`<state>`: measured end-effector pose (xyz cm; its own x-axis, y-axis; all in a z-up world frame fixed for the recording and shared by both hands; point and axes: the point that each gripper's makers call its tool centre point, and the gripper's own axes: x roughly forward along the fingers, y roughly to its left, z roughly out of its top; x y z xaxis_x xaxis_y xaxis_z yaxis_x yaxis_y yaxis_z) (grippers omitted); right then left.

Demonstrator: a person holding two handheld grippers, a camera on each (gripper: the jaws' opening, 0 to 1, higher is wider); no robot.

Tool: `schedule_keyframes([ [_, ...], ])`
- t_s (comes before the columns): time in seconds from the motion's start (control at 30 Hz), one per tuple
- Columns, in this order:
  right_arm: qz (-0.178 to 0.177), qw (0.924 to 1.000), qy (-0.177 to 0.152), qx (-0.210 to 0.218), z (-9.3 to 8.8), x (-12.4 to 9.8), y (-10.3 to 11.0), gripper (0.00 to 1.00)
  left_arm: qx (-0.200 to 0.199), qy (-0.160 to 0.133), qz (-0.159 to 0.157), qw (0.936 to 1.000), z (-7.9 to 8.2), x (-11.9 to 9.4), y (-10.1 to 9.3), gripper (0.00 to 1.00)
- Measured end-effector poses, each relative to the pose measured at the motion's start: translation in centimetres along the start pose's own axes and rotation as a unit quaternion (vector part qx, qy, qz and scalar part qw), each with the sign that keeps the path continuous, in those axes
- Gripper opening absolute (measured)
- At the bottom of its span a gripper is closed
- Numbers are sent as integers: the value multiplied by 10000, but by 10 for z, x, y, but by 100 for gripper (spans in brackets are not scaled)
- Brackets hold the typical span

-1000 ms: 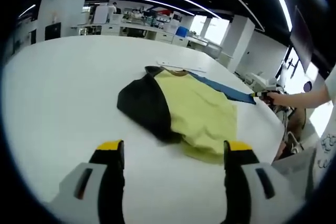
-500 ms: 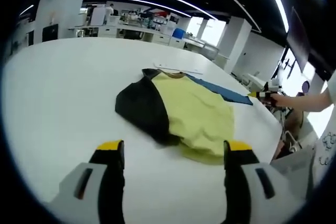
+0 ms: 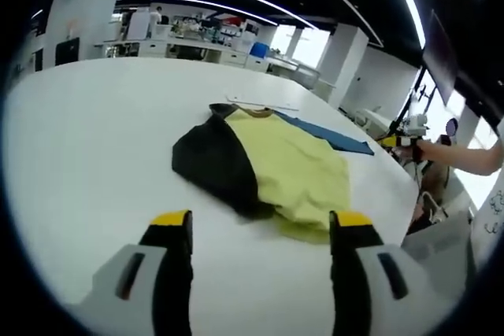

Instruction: Fold the garment on the visible template until the final outline fits inside the template.

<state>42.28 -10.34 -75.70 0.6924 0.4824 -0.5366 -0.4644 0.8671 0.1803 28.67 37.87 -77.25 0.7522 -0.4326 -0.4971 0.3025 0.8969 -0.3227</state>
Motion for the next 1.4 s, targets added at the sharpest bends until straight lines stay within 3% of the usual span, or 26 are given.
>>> schedule_keyframes([
  [0.17,-39,9998,-56,-161,2,-12,17,99,94,117,-25,9999,-6,10,6,63],
  [0.33,-66,9998,-46,-175,-5,-24,22,93,-425,8,-72,9991,-6,23,19,53],
  [0.43,-52,9998,-134,-100,-5,-32,28,96,-945,-84,-74,9955,-3,33,30,52],
  [0.53,-43,9998,-112,-161,-6,-37,33,95,-959,-21,0,9954,-6,43,39,51],
  [0.83,154,9992,-324,-159,-5,-56,57,97,-1767,-129,92,9841,-7,65,53,43],
  [1.03,620,9971,-164,-417,-21,-65,82,99,-2104,-226,65,9773,-3,69,56,37],
  [1.17,616,9966,34,-545,-35,-68,87,99,-2355,-312,79,9713,0,71,58,34],
  [1.4,518,9979,124,-370,-51,-72,86,99,-2644,-331,18,9638,-3,78,47,22],
])
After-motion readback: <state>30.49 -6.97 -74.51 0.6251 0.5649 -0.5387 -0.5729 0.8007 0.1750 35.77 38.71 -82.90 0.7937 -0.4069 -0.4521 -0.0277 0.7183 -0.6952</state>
